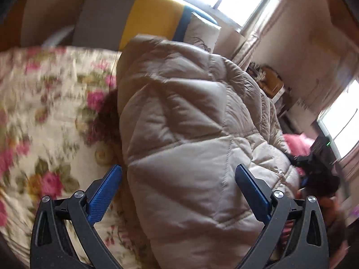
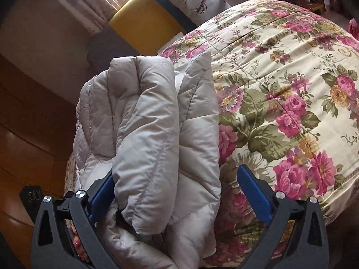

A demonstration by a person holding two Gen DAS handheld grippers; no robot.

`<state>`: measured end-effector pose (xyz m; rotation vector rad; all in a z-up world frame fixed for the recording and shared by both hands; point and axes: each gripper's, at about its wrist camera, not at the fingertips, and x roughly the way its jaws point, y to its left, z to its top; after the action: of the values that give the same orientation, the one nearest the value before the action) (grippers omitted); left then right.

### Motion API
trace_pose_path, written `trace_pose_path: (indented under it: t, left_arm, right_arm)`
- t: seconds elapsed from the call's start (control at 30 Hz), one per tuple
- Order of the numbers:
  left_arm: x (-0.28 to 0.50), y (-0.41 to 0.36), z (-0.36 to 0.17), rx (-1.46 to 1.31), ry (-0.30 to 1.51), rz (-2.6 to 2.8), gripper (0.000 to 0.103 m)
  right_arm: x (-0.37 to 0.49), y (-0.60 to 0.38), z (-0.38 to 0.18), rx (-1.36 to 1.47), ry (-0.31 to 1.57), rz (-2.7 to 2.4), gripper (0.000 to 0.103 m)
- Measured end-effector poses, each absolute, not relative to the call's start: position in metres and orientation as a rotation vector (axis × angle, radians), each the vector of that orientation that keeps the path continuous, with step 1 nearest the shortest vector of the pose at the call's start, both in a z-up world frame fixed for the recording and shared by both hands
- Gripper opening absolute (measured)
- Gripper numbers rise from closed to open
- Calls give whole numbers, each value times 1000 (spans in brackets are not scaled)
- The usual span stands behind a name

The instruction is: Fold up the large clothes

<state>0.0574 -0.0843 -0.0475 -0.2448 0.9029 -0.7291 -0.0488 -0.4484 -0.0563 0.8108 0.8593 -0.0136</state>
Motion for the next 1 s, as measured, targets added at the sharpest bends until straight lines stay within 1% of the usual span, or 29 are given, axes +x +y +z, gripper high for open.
trace_pose_path:
  t: [0.13, 0.23, 0.47, 0.77, 0.83, 0.9, 0.93, 1.0]
  left_arm:
    - [61, -77, -69, -354, 1030, -822, 99]
    - [58, -79, -77, -396, 1076, -893, 99]
    - [58, -91, -80, -359, 1082, -918, 99]
    - [62, -100, -87, -347, 1095, -929, 99]
    - [62, -99, -86, -343, 1092, -938, 97]
    - [61, -100, -82, -323, 1083, -953, 90]
    - [62, -102, -78, -316, 1078, -962, 88]
    - [63, -103, -74, -293, 1069, -973, 79]
  right_arm:
    - [-40, -448, -71, 860, 925, 45, 101]
    - [-34, -454, -85, 941, 954, 102, 101]
    - [-20, -454, -86, 904, 984, 147, 101]
    - [-13, -438, -92, 874, 948, 155, 101]
    - [-14, -432, -91, 861, 939, 155, 101]
    - [-18, -422, -88, 853, 924, 166, 91]
    - [-19, -419, -87, 848, 917, 171, 89]
    - [-16, -408, -83, 850, 900, 182, 80]
